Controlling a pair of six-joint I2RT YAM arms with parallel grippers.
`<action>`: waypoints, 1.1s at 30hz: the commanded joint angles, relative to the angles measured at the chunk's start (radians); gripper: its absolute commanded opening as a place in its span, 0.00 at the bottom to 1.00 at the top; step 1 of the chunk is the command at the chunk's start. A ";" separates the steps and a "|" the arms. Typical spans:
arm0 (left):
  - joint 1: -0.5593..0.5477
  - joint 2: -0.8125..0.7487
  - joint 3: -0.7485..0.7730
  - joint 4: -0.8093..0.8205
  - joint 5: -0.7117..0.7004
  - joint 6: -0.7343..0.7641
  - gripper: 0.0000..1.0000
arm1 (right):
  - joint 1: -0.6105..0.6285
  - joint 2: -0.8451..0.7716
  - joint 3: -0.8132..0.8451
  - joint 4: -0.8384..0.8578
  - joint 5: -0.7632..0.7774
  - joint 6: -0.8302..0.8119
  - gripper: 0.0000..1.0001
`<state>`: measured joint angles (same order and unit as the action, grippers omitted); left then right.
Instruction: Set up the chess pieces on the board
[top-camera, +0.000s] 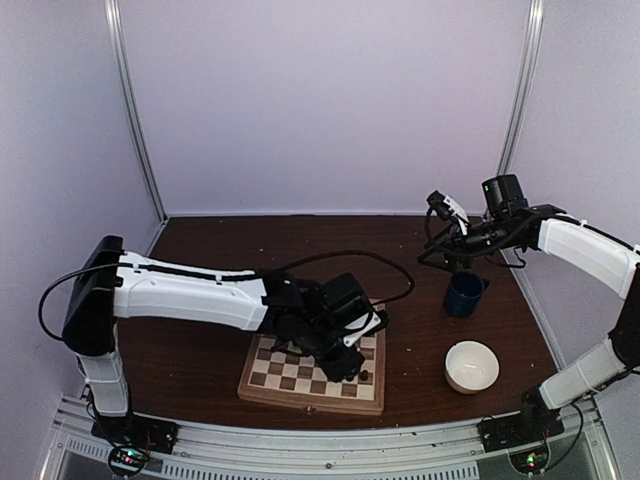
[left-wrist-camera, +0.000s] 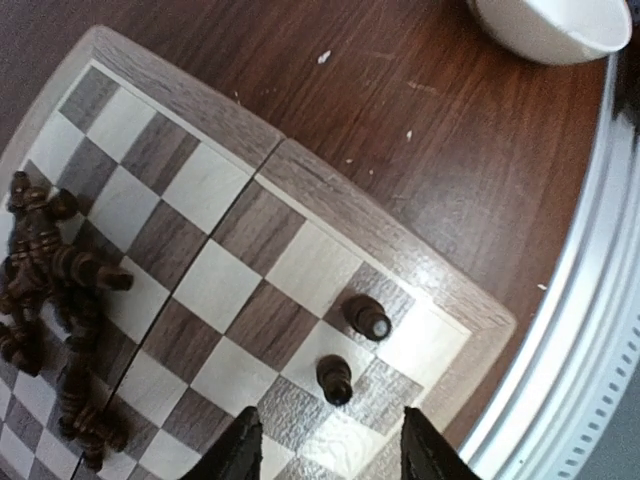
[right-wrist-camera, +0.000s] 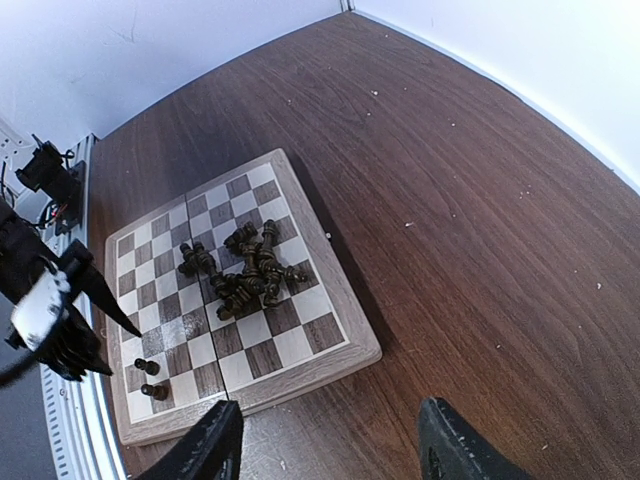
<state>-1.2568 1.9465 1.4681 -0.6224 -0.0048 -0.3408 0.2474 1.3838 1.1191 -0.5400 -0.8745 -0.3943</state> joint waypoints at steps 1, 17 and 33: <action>0.037 -0.183 -0.012 -0.020 -0.018 0.013 0.50 | -0.007 -0.022 -0.015 0.024 -0.009 -0.003 0.63; 0.348 -0.238 -0.215 -0.030 0.198 0.009 0.29 | 0.007 -0.004 -0.008 0.001 -0.005 -0.033 0.58; 0.418 -0.273 -0.404 0.210 0.292 -0.013 0.36 | 0.360 0.282 0.207 -0.169 0.242 -0.156 0.48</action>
<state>-0.8627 1.7096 1.1263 -0.5575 0.2241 -0.3264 0.5579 1.5932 1.2217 -0.6266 -0.6975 -0.5198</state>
